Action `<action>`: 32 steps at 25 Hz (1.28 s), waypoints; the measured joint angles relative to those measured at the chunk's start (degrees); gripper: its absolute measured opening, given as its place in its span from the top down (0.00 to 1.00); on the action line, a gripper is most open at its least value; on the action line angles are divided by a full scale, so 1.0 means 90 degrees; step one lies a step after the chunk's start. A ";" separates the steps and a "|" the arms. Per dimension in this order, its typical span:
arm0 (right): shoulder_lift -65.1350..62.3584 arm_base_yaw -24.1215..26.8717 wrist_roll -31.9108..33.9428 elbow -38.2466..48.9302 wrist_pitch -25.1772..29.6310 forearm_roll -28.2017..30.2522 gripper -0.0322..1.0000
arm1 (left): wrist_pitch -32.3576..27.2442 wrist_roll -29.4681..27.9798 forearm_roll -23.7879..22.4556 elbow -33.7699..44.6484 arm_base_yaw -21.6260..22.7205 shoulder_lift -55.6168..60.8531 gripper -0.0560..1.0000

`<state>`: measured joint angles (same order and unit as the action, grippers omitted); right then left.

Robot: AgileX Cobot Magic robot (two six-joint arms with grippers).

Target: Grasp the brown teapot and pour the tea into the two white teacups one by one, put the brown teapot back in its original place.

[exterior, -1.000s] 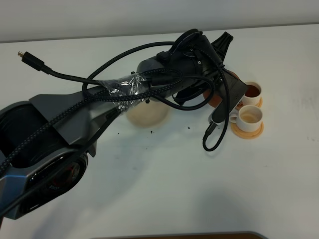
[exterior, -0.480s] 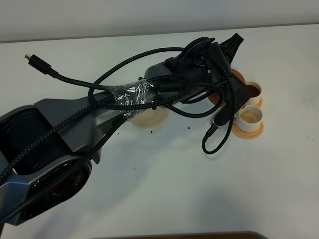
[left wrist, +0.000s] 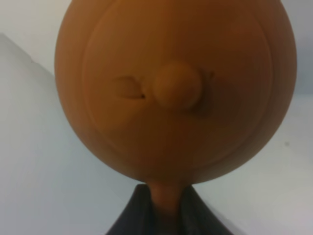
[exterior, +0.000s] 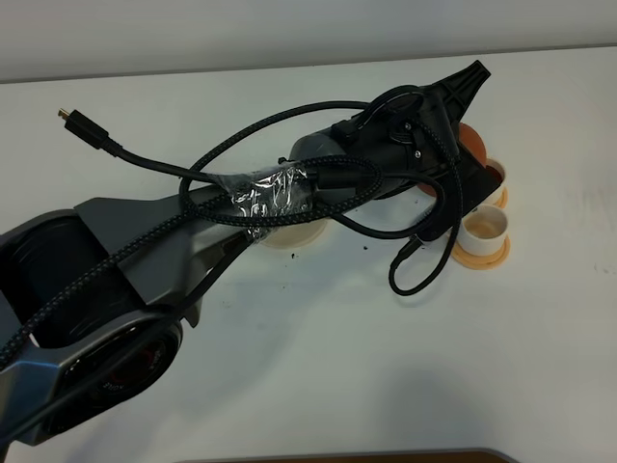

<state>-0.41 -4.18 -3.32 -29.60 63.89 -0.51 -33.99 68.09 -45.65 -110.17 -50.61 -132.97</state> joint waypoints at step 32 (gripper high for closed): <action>0.0000 0.0000 0.0000 0.0000 0.0000 0.0000 0.74 | 0.0342 0.0792 -0.0103 0.0000 -0.0064 -0.0064 0.81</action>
<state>-0.41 -4.18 -3.32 -29.60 63.89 -0.51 -30.92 75.22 -46.58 -110.17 -51.19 -133.55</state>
